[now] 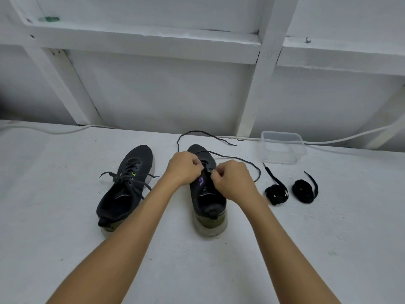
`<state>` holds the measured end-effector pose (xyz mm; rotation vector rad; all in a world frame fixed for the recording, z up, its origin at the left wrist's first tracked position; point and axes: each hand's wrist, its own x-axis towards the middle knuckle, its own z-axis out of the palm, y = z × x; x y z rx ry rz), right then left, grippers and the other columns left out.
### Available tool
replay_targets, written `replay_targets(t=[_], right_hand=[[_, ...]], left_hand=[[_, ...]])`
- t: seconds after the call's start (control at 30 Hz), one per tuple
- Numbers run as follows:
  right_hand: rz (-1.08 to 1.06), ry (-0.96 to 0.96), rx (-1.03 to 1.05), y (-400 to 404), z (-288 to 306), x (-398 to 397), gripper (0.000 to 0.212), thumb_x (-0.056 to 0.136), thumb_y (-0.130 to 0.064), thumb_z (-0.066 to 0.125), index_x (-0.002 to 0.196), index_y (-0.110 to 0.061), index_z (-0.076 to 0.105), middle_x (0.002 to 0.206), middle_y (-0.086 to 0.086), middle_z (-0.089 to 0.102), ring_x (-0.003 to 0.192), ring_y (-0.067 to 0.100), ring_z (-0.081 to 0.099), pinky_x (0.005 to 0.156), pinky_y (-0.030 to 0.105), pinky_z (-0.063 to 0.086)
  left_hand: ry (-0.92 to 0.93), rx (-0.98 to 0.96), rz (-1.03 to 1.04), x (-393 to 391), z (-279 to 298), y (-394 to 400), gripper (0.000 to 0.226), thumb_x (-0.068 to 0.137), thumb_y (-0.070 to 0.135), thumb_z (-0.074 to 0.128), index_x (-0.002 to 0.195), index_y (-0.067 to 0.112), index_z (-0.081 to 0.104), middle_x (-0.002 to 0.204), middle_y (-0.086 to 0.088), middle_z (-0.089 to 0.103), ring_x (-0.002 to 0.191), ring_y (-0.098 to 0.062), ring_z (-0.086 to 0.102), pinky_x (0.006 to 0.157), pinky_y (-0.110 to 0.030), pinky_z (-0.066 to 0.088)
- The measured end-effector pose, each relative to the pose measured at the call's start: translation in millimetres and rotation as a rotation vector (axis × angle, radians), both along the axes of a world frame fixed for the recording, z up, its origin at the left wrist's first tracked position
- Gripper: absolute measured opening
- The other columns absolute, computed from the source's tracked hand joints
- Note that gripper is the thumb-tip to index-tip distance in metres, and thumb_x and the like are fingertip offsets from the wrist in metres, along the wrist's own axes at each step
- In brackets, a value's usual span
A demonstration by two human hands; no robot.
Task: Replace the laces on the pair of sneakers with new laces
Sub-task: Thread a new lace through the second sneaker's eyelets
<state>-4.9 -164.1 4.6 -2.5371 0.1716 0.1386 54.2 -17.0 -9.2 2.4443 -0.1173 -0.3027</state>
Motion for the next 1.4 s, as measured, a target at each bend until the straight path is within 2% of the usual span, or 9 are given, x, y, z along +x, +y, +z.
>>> replay_targets(t=[0.13, 0.37, 0.57, 0.7, 0.73, 0.87, 1.0, 1.27, 1.4], right_hand=[[-0.076, -0.069, -0.182, -2, -8, 7, 0.026, 0.102, -0.021, 0.047, 0.079, -0.011, 0.051, 0.085, 0.013, 0.063, 0.073, 0.028, 0.048, 0.064, 0.030, 0.033], [-0.055, -0.150, -0.095, 6, -9, -4, 0.028, 0.100, -0.030, 0.051, 0.092, -0.010, 0.069, 0.088, 0.007, 0.070, 0.078, 0.027, 0.059, 0.064, 0.031, 0.043], [0.045, 0.029, -0.100, 24, -16, -7, 0.040, 0.083, -0.057, 0.067, 0.099, -0.020, 0.065, 0.088, 0.001, 0.065, 0.080, 0.024, 0.062, 0.055, 0.028, 0.038], [0.011, 0.063, -0.107, 19, -22, -3, 0.038, 0.087, -0.050, 0.066, 0.098, -0.014, 0.066, 0.089, 0.005, 0.065, 0.080, 0.026, 0.061, 0.054, 0.029, 0.036], [0.003, 0.066, -0.103, 19, -22, -2, 0.038, 0.087, -0.051, 0.066, 0.097, -0.014, 0.065, 0.090, 0.006, 0.065, 0.080, 0.026, 0.061, 0.054, 0.029, 0.036], [-0.013, 0.082, -0.110, 23, -22, 3, 0.037, 0.087, -0.049, 0.067, 0.091, -0.012, 0.063, 0.087, 0.005, 0.064, 0.079, 0.026, 0.061, 0.050, 0.028, 0.033], [-0.022, 0.067, -0.121, 22, -24, 2, 0.037, 0.085, -0.050, 0.067, 0.088, -0.013, 0.062, 0.087, 0.005, 0.065, 0.078, 0.026, 0.061, 0.048, 0.027, 0.031], [-0.040, 0.115, -0.095, 10, -28, 8, 0.043, 0.087, -0.054, 0.065, 0.087, -0.011, 0.060, 0.086, 0.007, 0.063, 0.079, 0.026, 0.060, 0.049, 0.027, 0.031], [-0.094, 0.140, -0.093, 4, -31, 0, 0.047, 0.088, -0.058, 0.064, 0.087, -0.010, 0.059, 0.082, 0.003, 0.061, 0.078, 0.026, 0.060, 0.052, 0.028, 0.035]], left_hand=[[0.177, -0.324, -0.028, 1, 12, 25, 0.011, 0.097, 0.014, 0.059, 0.091, 0.011, 0.069, 0.088, -0.006, 0.075, 0.083, -0.011, 0.075, 0.085, -0.038, 0.061], [0.131, -0.827, 0.134, -7, 29, 53, 0.015, 0.107, 0.023, 0.044, 0.096, 0.018, 0.053, 0.113, 0.001, 0.072, 0.089, -0.012, 0.068, 0.064, -0.024, 0.048], [0.224, -0.886, 0.150, -12, 29, 34, 0.020, 0.109, 0.018, 0.038, 0.092, 0.014, 0.048, 0.076, -0.003, 0.064, 0.062, -0.014, 0.060, 0.054, -0.022, 0.048], [0.114, -1.378, 0.357, -5, 69, 49, 0.029, 0.102, 0.014, 0.042, 0.074, 0.019, 0.043, 0.052, 0.005, 0.043, 0.048, -0.009, 0.037, 0.046, -0.019, 0.031], [0.063, -1.305, 0.378, -5, 75, 53, 0.029, 0.099, 0.017, 0.046, 0.070, 0.020, 0.043, 0.051, 0.005, 0.039, 0.048, -0.010, 0.033, 0.045, -0.019, 0.027], [-0.169, -0.077, 0.067, -15, 56, 47, 0.018, 0.087, 0.045, 0.070, 0.080, 0.028, 0.069, 0.064, 0.008, 0.052, 0.060, -0.010, 0.049, 0.055, -0.026, 0.036], [-0.140, 0.263, -0.121, -17, 27, 21, 0.015, 0.084, 0.045, 0.073, 0.096, 0.036, 0.075, 0.096, 0.015, 0.071, 0.095, -0.011, 0.062, 0.072, -0.025, 0.042], [-0.194, 0.402, -0.156, -14, 9, 5, 0.017, 0.095, 0.037, 0.059, 0.104, 0.034, 0.073, 0.101, 0.006, 0.070, 0.102, -0.020, 0.062, 0.071, -0.028, 0.042], [0.027, -0.246, -0.044, -8, 19, 22, 0.013, 0.098, 0.026, 0.059, 0.088, 0.021, 0.066, 0.075, 0.008, 0.060, 0.072, -0.008, 0.058, 0.065, -0.025, 0.041]])
